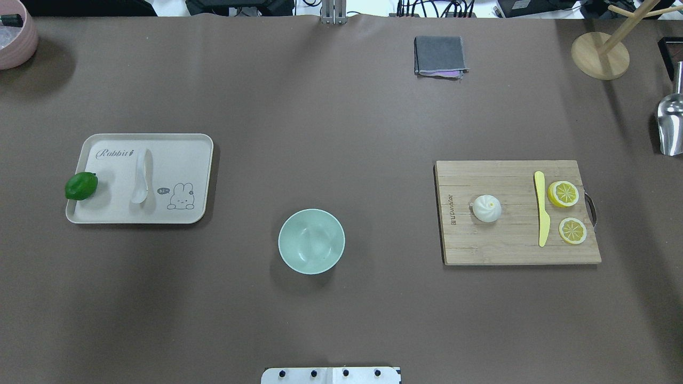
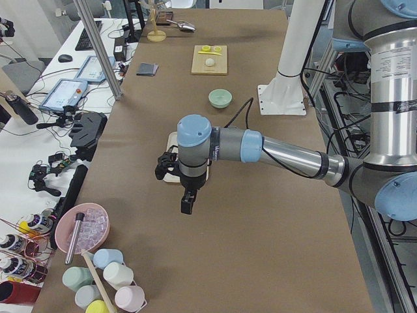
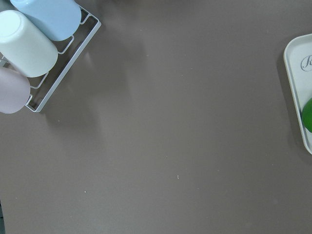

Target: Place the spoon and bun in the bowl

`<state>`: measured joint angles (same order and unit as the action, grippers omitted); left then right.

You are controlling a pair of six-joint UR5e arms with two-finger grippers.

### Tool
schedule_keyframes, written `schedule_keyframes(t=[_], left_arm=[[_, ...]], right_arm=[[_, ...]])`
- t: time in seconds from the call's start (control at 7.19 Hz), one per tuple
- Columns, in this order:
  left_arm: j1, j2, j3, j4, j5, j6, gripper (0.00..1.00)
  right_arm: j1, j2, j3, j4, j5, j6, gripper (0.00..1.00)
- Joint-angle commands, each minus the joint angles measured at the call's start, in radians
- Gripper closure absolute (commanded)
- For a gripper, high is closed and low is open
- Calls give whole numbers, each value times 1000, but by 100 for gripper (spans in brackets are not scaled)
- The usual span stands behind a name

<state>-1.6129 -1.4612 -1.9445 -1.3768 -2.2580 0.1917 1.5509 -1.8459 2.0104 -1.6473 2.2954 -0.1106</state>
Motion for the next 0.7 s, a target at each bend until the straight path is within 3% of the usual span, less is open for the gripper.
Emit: schedule_keyframes(t=[0.0, 0.56], left_arm=[[11, -1, -10, 1, 0, 0, 2], [11, -21, -19, -49, 2, -6, 2]], right_arm=[[0, 2, 4, 105, 1, 3, 0], [0, 37, 5, 165, -1, 26, 0]])
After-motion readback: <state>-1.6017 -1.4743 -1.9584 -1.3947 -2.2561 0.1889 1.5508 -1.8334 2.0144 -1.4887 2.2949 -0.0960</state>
